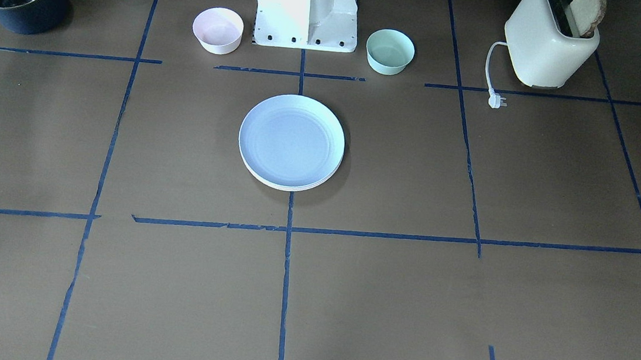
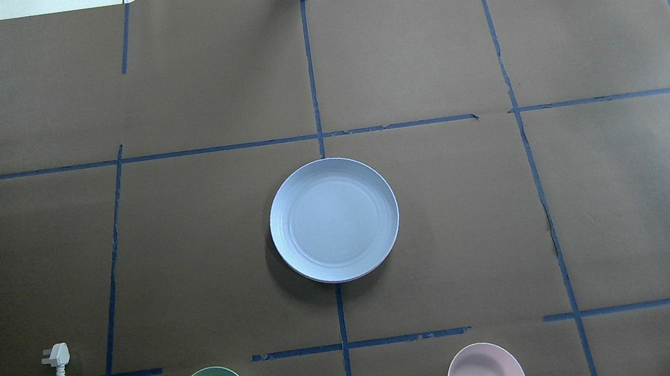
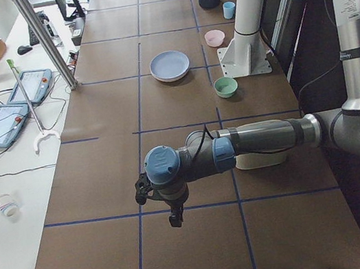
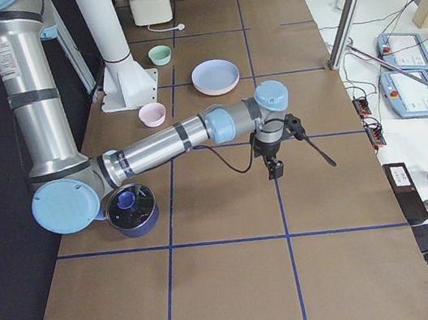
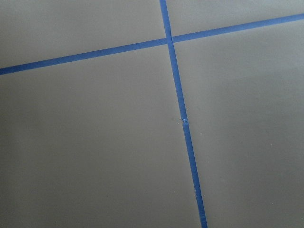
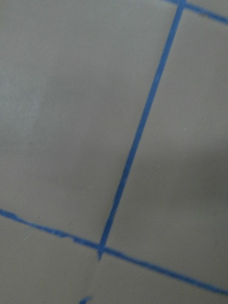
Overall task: Stack three plates with pink and blue
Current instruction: 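Open the right gripper and withdraw the right arm from the stack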
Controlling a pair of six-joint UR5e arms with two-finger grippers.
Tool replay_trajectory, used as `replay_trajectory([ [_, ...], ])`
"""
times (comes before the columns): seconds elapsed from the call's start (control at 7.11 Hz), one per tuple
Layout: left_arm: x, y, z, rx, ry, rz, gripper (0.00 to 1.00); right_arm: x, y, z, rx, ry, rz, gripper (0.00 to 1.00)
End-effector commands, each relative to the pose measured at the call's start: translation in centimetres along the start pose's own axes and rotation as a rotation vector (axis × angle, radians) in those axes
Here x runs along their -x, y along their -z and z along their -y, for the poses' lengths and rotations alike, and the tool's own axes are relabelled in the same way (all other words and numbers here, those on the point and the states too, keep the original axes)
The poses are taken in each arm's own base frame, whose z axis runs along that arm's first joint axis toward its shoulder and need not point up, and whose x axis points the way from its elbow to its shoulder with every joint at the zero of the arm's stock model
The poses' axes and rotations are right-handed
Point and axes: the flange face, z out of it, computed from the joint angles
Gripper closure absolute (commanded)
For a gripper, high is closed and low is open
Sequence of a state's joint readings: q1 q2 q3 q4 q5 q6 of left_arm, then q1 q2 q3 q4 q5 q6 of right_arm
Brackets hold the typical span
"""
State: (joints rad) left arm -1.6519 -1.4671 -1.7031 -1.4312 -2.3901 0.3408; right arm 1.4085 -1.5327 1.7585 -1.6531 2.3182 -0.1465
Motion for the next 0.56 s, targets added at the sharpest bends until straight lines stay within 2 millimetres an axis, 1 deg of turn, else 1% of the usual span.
replay_trajectory([
  [0.0, 0.0, -0.1, 0.4, 0.009, 0.006, 0.007, 0.0, -8.6, -0.8, -14.0, 0.028, -0.095, -0.003, 0.01],
  [0.14, 0.2, -0.3, 0.1, 0.011, 0.005, 0.008, 0.0, -10.0, -1.2, -17.8, 0.038, -0.156, 0.001, 0.01],
  [0.28, 0.2, -0.4, -0.1, 0.01, -0.006, 0.01, 0.0, -10.1, -1.4, -19.0, 0.042, -0.186, 0.004, 0.0],
  [0.42, 0.1, -0.2, -0.1, 0.006, -0.008, 0.011, 0.0, -10.1, -1.4, -18.8, 0.039, -0.188, 0.007, 0.0],
])
